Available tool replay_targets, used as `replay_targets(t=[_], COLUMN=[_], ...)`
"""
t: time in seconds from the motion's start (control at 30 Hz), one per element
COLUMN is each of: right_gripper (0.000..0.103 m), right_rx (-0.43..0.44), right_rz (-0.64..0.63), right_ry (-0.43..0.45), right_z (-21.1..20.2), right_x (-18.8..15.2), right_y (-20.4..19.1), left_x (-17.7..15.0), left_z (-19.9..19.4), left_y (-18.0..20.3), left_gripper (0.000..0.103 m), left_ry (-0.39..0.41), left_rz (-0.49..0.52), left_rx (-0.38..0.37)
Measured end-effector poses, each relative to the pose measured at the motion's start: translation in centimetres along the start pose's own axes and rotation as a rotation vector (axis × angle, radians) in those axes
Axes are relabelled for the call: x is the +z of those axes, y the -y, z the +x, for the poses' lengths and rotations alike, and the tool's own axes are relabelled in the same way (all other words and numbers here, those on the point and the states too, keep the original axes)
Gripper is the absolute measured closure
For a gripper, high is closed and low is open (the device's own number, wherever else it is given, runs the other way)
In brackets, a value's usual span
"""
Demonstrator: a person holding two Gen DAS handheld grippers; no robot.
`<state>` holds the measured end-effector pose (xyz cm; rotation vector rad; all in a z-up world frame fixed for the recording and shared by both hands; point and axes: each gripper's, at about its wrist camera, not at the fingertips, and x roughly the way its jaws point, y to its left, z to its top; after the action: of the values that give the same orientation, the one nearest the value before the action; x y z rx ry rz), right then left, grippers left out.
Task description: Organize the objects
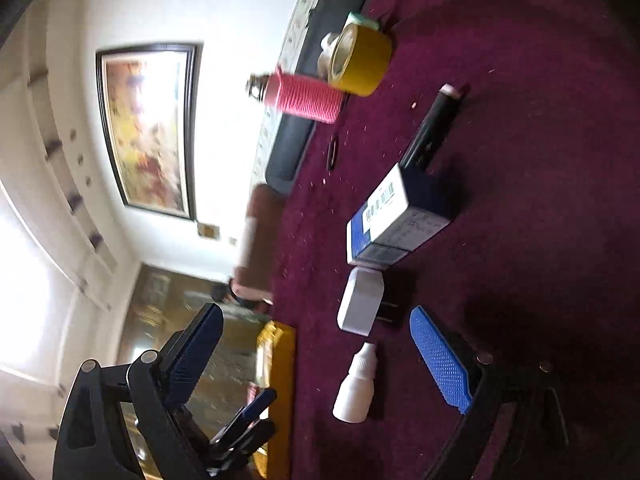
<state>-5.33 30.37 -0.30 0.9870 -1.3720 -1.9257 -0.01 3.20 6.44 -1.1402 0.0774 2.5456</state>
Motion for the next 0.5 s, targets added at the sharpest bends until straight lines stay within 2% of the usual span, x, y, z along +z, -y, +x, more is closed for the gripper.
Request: replay_targets(t=[0.1,0.23,0.33,0.43,0.5], right_gripper=[0.006,0.006,0.005,0.005,0.005], right_rx=[-0.008,-0.021,-0.02,-0.014,-0.016], right_rz=[0.008,0.001,0.002,0.005,0.004], right_ry=[0.025,0.019,0.014,0.009,0.006], right_z=[-0.6,-0.5,-0.8,-0.7,-0.7], right_x=[0.0,0.0,-0.1,0.1,0.4], right_y=[0.1,0.0,0.5,0.6,0.8], left_x=[1.7,3.6,4.5,5.1,5.1], left_z=[2.5,6.3,9.0,11.3,12.6], left_y=[1.8,4.3,5.6,6.1,6.1], left_gripper=[0.013,0.013,0.013,0.013,0.015], left_ry=[-0.012,-0.028,-0.053,-0.088,-0.14], left_rz=[0.055,0.119,0.154,0.157,0.14], left_rx=[0.0,-0.039,-0.033,-0.019,-0.021])
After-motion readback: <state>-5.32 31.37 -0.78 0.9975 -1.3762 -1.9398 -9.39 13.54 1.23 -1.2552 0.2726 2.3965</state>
